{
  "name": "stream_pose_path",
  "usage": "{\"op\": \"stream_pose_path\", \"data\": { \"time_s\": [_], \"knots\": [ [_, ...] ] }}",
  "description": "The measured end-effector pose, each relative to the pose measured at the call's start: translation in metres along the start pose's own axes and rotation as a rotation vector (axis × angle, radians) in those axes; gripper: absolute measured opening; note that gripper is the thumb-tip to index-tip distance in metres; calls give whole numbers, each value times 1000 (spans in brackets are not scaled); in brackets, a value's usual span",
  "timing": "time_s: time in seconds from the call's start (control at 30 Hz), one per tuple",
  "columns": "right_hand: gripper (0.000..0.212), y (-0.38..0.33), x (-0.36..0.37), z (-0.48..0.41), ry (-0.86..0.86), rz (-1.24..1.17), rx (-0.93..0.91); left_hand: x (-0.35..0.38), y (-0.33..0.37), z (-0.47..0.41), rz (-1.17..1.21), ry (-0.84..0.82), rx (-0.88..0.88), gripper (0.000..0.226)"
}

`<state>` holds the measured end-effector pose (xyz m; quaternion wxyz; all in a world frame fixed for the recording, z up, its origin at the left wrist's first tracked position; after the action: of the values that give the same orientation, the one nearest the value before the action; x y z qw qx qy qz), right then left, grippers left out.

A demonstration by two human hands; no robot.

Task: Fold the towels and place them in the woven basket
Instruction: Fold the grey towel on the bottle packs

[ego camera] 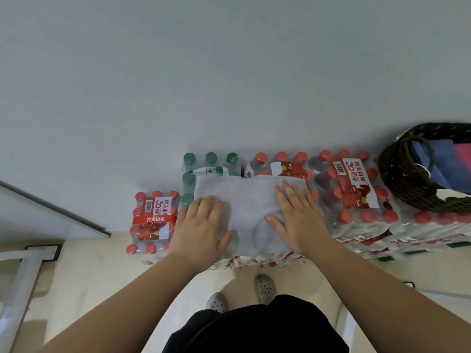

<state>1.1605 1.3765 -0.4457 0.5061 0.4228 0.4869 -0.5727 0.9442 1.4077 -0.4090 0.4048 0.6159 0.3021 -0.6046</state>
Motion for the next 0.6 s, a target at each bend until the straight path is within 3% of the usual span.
{"op": "stream_pose_path", "data": {
  "time_s": [0.23,0.5,0.6],
  "knots": [
    [87,18,9,-31,-94,10,95,38,-8,-41,-74,-267,-55,86],
    [83,13,7,-8,-113,33,-5,49,0,7,-21,-286,-120,85],
    [80,13,11,-2,-112,-5,-38,40,-4,12,35,-200,-140,76]
  ]
}}
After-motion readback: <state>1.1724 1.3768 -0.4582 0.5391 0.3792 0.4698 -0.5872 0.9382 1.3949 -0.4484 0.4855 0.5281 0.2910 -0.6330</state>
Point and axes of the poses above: each hand's wrist, its own z-axis away from the middle knuckle, its own x-axis out of the palm, y = z × x, the point moved 9 cm from there along -z, towards the middle knuckle, and after that the axes turned 3 degrees about -x, right-handed, at the moved point
